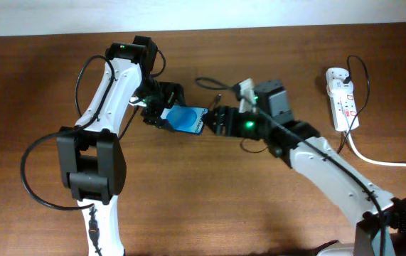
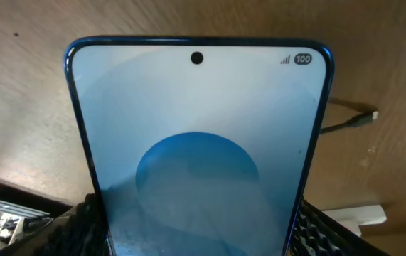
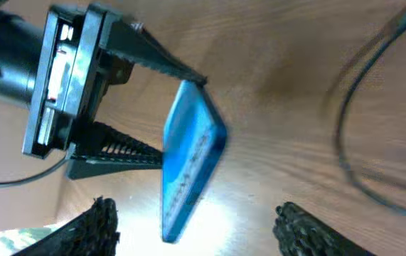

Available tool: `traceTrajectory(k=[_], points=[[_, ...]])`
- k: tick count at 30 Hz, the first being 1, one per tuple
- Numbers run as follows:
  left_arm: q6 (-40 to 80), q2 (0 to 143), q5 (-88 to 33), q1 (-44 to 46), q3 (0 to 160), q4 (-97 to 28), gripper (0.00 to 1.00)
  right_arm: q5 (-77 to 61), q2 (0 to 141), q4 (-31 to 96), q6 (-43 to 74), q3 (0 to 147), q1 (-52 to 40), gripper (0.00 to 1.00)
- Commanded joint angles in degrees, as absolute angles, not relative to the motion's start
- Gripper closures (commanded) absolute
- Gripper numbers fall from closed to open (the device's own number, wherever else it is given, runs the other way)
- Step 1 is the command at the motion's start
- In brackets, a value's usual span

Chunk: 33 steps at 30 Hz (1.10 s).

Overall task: Plug charger to phone and switch on socket
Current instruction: 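Move the right gripper to the phone and grasp its side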

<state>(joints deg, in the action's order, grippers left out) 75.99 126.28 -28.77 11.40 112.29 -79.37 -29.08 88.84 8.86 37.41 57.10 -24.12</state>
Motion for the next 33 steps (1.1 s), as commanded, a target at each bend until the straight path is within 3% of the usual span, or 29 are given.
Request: traceTrajectory(k=[1,15,29,32,33], points=[[76.7,126.6,-28.9,11.7,113.5,-80.9,1.0,-24.8,90.5,6.9,41.0,57.7,-27.0,0.31],[75.0,126.6,-26.9,16.1,113.5,-80.2,1.0,-25.0,96.9,1.8,58.8,57.7,-28.5,0.62],[75.0,126.6,-27.2,16.0,113.5,-80.0,1.0,-25.2,96.9,2.8,60.3,57.7,-28.6,0.83],[75.0,126.6,-27.2,16.0,113.5,-80.0,1.0,-25.2,96.9,2.7,60.3,57.7,-28.6,0.96],[75.0,126.6,-27.2,16.0,113.5,-80.0,1.0,-25.2,96.9,2.5,60.3,57.7,-28.6,0.96]])
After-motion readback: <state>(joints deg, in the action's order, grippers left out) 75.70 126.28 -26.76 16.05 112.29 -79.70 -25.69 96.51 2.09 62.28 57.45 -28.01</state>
